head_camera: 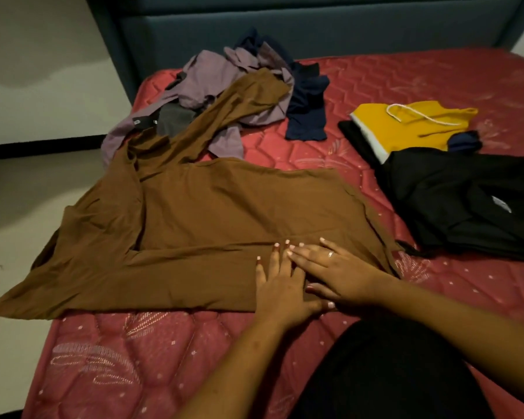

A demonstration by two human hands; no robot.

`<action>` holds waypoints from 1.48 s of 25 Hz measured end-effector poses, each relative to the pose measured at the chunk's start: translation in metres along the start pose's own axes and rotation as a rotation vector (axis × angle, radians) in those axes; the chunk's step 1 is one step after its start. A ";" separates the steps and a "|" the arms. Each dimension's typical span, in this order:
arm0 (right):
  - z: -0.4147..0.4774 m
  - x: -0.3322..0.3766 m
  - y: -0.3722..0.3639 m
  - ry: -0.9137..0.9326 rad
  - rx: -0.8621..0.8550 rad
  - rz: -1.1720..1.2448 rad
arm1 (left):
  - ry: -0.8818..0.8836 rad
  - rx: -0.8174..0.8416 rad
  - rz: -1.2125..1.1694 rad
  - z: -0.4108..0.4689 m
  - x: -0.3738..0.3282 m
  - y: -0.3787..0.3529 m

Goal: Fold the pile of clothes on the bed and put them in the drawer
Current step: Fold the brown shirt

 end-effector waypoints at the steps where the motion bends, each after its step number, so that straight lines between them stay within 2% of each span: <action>1: -0.010 -0.008 -0.007 -0.088 0.025 0.043 | -0.020 -0.058 0.016 0.002 -0.006 -0.005; 4: -0.031 -0.029 -0.014 -0.375 -0.034 -0.005 | -0.106 -0.231 0.059 0.000 -0.006 -0.012; 6: -0.036 -0.035 -0.015 -0.494 -0.033 -0.022 | -0.140 -0.240 0.059 -0.002 -0.006 -0.009; 11: -0.078 -0.044 -0.003 -0.732 -0.024 -0.029 | -0.098 -0.176 0.094 -0.027 0.009 -0.005; 14: -0.110 -0.035 0.003 -0.899 -0.102 -0.009 | -0.037 -0.165 0.143 -0.044 0.017 -0.004; 16: -0.123 -0.036 0.007 -1.035 -0.143 0.066 | -0.004 -0.045 0.137 -0.044 0.011 -0.007; 17: -0.123 -0.036 0.012 -1.058 -0.136 0.143 | -0.001 0.010 0.140 -0.044 0.005 -0.008; 20: -0.113 -0.036 0.026 -0.976 -0.139 0.346 | -0.046 0.064 0.172 -0.040 -0.008 -0.007; 22: -0.117 -0.036 0.038 -0.990 -0.047 0.253 | -0.054 0.082 0.174 -0.039 -0.004 -0.005; 24: -0.134 -0.045 0.058 -1.193 -0.025 0.109 | -0.071 0.107 0.209 -0.043 0.005 0.000; 26: -0.127 -0.057 0.083 -1.344 -0.202 0.094 | -0.051 0.126 0.193 -0.052 0.027 0.011; 27: -0.108 -0.062 0.094 -1.331 -0.344 0.131 | -0.026 0.144 0.179 -0.059 0.043 0.017; 28: -0.080 -0.059 0.104 -1.234 -0.440 0.162 | -0.002 0.160 0.179 -0.066 0.062 0.025; 29: -0.047 -0.048 0.108 -1.045 -0.475 0.174 | 0.024 0.171 0.193 -0.076 0.083 0.033; 31: 0.028 0.004 0.104 -0.579 -0.372 0.205 | 0.105 0.167 0.218 -0.099 0.133 0.053; 33: 0.087 0.068 0.089 -0.281 -0.209 0.196 | 0.231 0.160 0.191 -0.124 0.180 0.074; 35: 0.127 0.123 0.067 -0.175 -0.125 0.202 | 0.329 0.115 0.111 -0.148 0.221 0.083; 37: 0.158 0.166 0.034 -0.140 0.045 0.241 | 0.401 0.069 0.061 -0.169 0.248 0.084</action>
Point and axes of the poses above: each hand's wrist, its own z-axis towards the middle knuckle, its own y-axis out of the back of the hand, x = y × z, the point moved 5 cm from there along z, towards the middle knuckle, and after that the axes turned 7 degrees about -x, right-handed, at the moved point
